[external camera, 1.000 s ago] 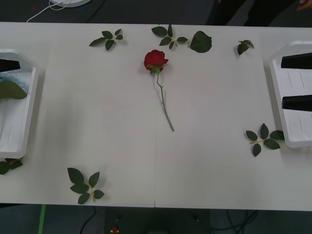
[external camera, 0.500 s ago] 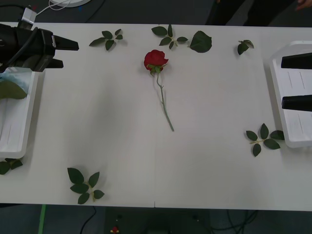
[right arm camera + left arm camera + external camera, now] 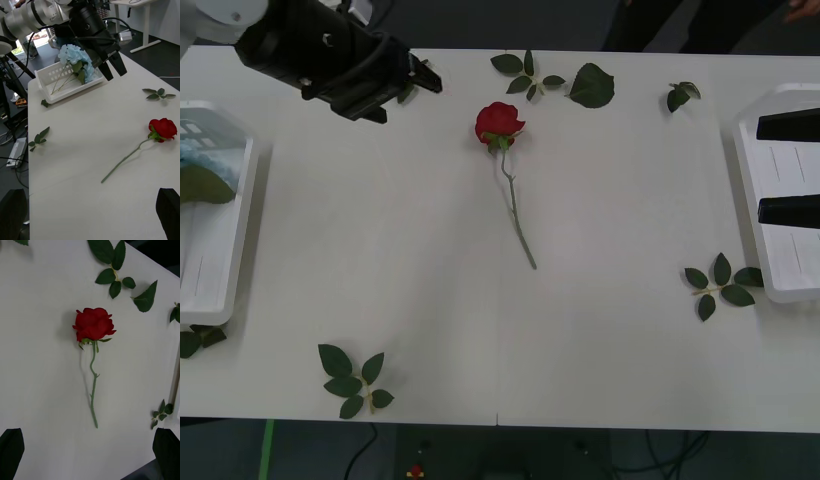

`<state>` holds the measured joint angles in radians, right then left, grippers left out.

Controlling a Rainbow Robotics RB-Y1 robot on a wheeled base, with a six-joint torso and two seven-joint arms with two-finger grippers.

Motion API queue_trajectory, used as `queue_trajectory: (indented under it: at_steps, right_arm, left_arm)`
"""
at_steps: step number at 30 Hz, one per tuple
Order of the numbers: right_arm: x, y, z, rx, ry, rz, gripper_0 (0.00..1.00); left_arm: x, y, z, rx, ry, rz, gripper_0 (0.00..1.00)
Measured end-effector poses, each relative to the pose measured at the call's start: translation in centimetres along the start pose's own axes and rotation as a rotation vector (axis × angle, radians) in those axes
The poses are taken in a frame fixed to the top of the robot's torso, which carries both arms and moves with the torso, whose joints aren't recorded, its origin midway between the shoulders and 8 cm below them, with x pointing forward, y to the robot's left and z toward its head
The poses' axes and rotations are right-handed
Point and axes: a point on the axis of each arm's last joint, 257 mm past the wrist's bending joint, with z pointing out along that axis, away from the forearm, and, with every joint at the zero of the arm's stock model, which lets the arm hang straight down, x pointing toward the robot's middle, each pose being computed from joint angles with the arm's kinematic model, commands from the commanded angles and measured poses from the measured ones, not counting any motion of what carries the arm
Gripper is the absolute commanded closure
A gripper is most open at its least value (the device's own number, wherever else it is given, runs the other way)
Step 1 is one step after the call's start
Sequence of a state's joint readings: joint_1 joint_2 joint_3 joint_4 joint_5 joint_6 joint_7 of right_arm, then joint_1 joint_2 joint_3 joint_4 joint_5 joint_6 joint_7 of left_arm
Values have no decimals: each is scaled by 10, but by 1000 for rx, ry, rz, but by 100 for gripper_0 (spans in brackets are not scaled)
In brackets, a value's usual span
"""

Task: Place the red flowers into the right box and the blue flowers into the left box. If a person shows an open palm, hand one flower to the person first, then continue sorting.

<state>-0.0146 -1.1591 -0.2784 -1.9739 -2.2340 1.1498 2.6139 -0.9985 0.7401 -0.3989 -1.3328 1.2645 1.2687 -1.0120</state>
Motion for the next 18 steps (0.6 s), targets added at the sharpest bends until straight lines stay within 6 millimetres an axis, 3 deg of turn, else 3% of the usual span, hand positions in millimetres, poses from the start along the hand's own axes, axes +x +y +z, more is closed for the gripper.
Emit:
queue_trajectory:
  at_steps: [9,18]
  right_arm:
    - [0,0,0,0,0,0,0]
    - [0,0,0,0,0,0,0]
  left_arm:
    - [35,-21,62,-120,14,-119,0]
    - [60,-30,114,-153,-12,38,0]
